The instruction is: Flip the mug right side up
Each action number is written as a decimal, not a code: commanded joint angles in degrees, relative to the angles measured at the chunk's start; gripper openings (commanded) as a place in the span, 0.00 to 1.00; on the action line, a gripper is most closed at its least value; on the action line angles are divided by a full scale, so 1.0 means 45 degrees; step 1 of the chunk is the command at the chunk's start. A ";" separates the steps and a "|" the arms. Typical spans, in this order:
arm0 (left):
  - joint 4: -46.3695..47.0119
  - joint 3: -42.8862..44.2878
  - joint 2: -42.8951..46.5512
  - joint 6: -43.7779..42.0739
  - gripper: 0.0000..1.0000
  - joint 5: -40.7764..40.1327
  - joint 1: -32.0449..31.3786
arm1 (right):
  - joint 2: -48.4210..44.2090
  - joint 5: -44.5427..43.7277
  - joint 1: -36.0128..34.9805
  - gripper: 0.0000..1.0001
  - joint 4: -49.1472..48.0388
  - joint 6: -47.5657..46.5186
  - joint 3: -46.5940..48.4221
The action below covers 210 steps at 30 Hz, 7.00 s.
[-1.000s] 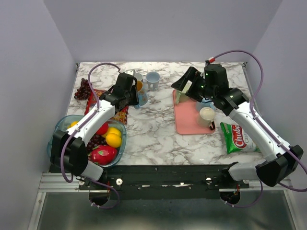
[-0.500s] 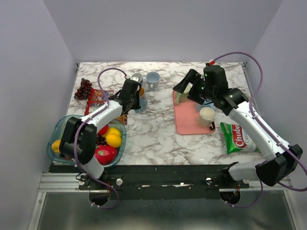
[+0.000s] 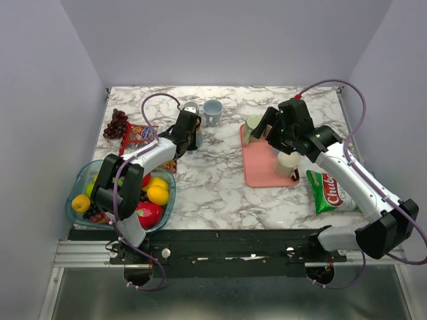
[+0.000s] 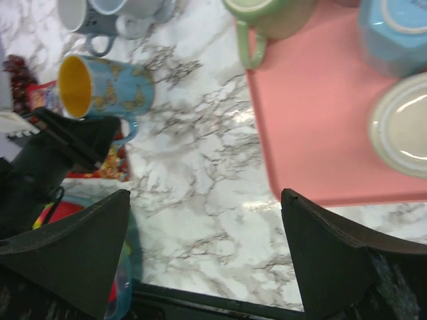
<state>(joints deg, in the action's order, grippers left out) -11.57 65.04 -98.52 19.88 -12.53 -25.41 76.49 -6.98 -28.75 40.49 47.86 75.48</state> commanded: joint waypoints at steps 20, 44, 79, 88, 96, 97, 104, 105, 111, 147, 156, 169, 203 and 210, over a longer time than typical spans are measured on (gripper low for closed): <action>-0.0455 -0.0468 0.3063 0.0933 0.98 -0.1083 0.0041 | -0.0316 -0.5069 0.0120 1.00 0.3834 -0.1492 -0.1537; -0.0592 0.0118 0.4902 0.1266 0.99 0.1691 0.0060 | 0.0658 -0.2142 0.1545 0.97 -0.1399 -0.8660 -0.4646; -0.0670 0.0040 0.4549 0.1364 0.99 0.1946 0.0295 | 0.1635 -0.1925 0.1956 0.43 -0.0970 -0.5986 -0.4391; -0.0690 0.0040 0.4549 0.1422 0.99 0.2004 0.0314 | 0.1850 -0.1983 0.1956 0.06 -0.1127 -0.5928 -0.4626; -0.0670 -0.0097 0.4745 0.1481 0.99 0.2004 0.0334 | 0.1539 -0.1497 0.1956 0.01 -0.1185 -0.6044 -0.4626; -0.0651 -0.0097 0.4803 0.1481 0.99 0.2024 0.0334 | 0.1383 -0.1340 0.1937 0.01 -0.1166 -0.6064 -0.4568; -0.0553 -0.0038 0.5135 0.1695 0.99 0.2724 0.0353 | -0.0413 0.0768 0.1936 0.01 -0.0483 -0.5928 -0.3085; -0.0456 0.0020 0.5155 0.1792 0.99 0.2843 0.0353 | -0.0802 0.1370 0.1956 0.01 -0.0482 -0.5870 -0.2793; 0.0420 0.0527 0.5116 0.2164 0.99 0.6388 0.0353 | -0.1567 0.3868 0.1936 0.01 -0.1532 -0.5050 -0.0623; 1.3820 0.1739 0.2480 1.2906 0.73 1.1673 -0.0955 | -0.1548 0.8465 0.1331 0.01 -0.8528 -0.1162 0.1898; 1.3997 0.2032 0.2128 1.3765 0.58 1.1204 -0.0994 | -0.1743 0.8837 0.1273 0.01 -0.9325 -0.0967 0.1138; 1.3042 0.2052 0.2049 1.3455 0.00 1.1048 -0.0994 | -0.2134 0.8818 0.1253 0.01 -0.9428 -0.0869 0.0180; -0.2838 0.2969 0.1759 0.1344 0.00 0.3352 -0.0662 | -0.1529 0.4423 0.1272 1.00 -0.3413 -0.2646 -0.1267; -0.2819 0.3165 0.0412 0.1188 0.00 0.2260 -0.1033 | -0.1158 0.4422 0.1253 1.00 -0.3021 -0.2568 -0.1325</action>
<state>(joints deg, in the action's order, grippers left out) -26.17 76.09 -95.18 26.74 2.92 -28.75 70.63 14.20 -22.87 24.45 36.99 68.10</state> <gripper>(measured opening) 0.242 0.997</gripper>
